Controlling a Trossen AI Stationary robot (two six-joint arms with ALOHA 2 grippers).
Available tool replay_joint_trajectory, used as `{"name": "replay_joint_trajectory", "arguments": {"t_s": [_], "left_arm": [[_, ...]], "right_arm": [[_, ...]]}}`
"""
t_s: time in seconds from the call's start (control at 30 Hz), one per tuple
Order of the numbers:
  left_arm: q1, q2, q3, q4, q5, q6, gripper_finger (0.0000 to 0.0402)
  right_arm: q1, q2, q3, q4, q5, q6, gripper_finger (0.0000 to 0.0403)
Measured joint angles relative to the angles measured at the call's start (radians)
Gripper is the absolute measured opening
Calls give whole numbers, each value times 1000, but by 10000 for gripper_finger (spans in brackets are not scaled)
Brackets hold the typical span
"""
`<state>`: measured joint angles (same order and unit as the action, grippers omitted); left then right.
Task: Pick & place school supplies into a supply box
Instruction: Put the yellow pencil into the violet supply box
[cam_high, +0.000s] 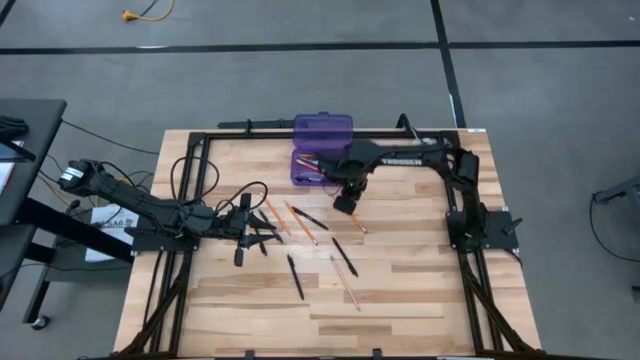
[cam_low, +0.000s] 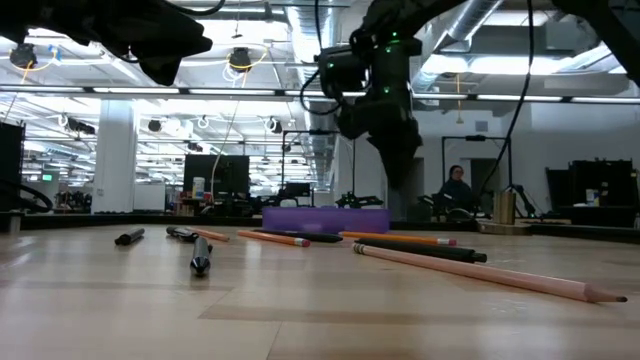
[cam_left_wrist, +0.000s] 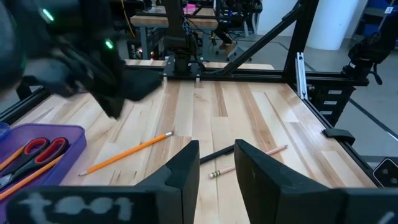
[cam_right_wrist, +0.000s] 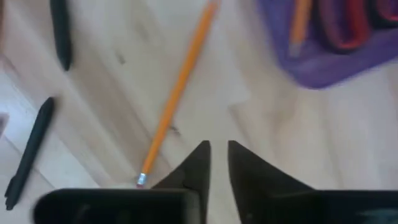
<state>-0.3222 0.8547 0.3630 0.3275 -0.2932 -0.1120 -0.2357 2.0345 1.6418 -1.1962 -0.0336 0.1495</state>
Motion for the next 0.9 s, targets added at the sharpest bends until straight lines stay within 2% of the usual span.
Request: {"name": "replay_joint_trajectory", "arguments": {"t_s": [0.23,0.37,0.5,0.63,0.9], "left_arm": [[0,0,0,2,0,0,92],[0,0,0,1,0,0,92],[0,0,0,0,3,0,92],[0,0,0,0,5,-1,92],[0,0,0,0,7,-4,92]], "right_arm": [[56,2,-62,91,-62,26,161],[80,2,-60,173,-74,70,194],[95,2,-60,214,-54,117,199],[101,2,-60,213,8,147,186],[103,2,-60,218,33,157,163]]}}
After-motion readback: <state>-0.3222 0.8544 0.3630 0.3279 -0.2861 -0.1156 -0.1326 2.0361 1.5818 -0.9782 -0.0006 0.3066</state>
